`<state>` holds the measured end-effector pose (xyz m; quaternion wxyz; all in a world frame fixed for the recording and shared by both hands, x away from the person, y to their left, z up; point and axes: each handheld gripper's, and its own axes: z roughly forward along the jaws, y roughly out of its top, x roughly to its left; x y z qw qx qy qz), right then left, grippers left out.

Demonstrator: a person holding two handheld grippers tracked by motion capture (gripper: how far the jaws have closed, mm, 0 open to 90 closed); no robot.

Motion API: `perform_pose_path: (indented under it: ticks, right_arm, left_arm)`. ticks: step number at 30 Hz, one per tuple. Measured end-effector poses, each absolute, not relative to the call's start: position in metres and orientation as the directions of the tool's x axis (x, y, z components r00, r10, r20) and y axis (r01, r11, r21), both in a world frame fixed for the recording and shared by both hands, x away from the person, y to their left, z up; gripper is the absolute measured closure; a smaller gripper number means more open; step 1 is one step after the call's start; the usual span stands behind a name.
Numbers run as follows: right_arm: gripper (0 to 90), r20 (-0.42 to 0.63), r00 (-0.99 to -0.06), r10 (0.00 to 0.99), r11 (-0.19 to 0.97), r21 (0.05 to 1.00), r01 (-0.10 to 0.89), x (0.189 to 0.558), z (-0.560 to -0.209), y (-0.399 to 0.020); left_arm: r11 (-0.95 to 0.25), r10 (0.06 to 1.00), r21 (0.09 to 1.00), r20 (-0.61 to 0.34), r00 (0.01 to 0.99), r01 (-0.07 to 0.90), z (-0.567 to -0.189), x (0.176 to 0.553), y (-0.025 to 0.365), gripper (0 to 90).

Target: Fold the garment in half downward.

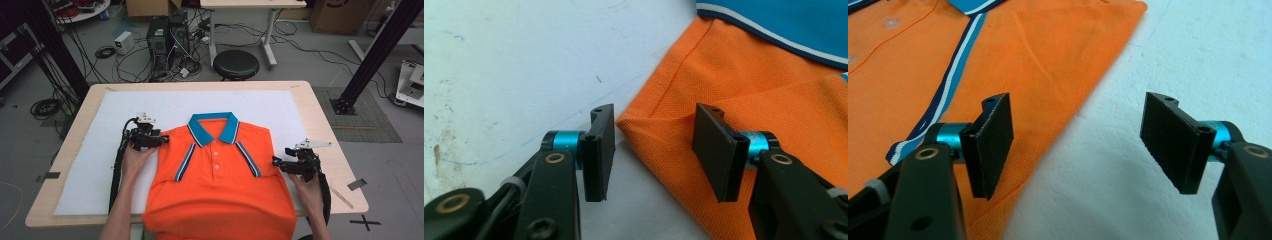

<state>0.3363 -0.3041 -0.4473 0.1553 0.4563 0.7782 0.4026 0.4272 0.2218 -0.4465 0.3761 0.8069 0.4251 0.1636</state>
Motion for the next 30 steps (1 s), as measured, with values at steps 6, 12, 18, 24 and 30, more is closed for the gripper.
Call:
perform_pose_path:
  ticks: [6, 12, 18, 24, 30]
  right_arm:
    - [30.2, 0.124, -0.527, 0.841, 0.257, 0.765, 0.59, 0.3361, -0.4475, -0.3037]
    - [30.2, 0.123, -0.529, 0.84, 0.261, 0.763, 0.592, 0.3365, -0.4478, -0.3029]
    - [30.2, 0.126, -0.522, 0.844, 0.255, 0.761, 0.596, 0.3358, -0.4476, -0.3033]
    - [30.1, 0.131, -0.526, 0.841, 0.249, 0.769, 0.589, 0.3351, -0.4472, -0.3043]
    - [30.0, 0.162, -0.53, 0.832, 0.232, 0.767, 0.599, 0.3386, -0.4474, -0.3072]
  left_arm:
    - [-0.345, 0.811, 0.749, -0.066, 0.582, 0.566, -0.4465, 0.4274, 0.221, 54.1]
    - [-0.356, 0.802, 0.753, -0.059, 0.594, 0.554, -0.4467, 0.4264, 0.2187, 59.0]
    - [-0.344, 0.785, 0.755, -0.095, 0.612, 0.558, -0.4473, 0.4266, 0.2219, 76.8]
    - [-0.328, 0.786, 0.758, -0.112, 0.607, 0.564, -0.4475, 0.4261, 0.224, 84.8]
    - [-0.3, 0.801, 0.761, -0.127, 0.586, 0.575, -0.4481, 0.4254, 0.2257, 85.0]
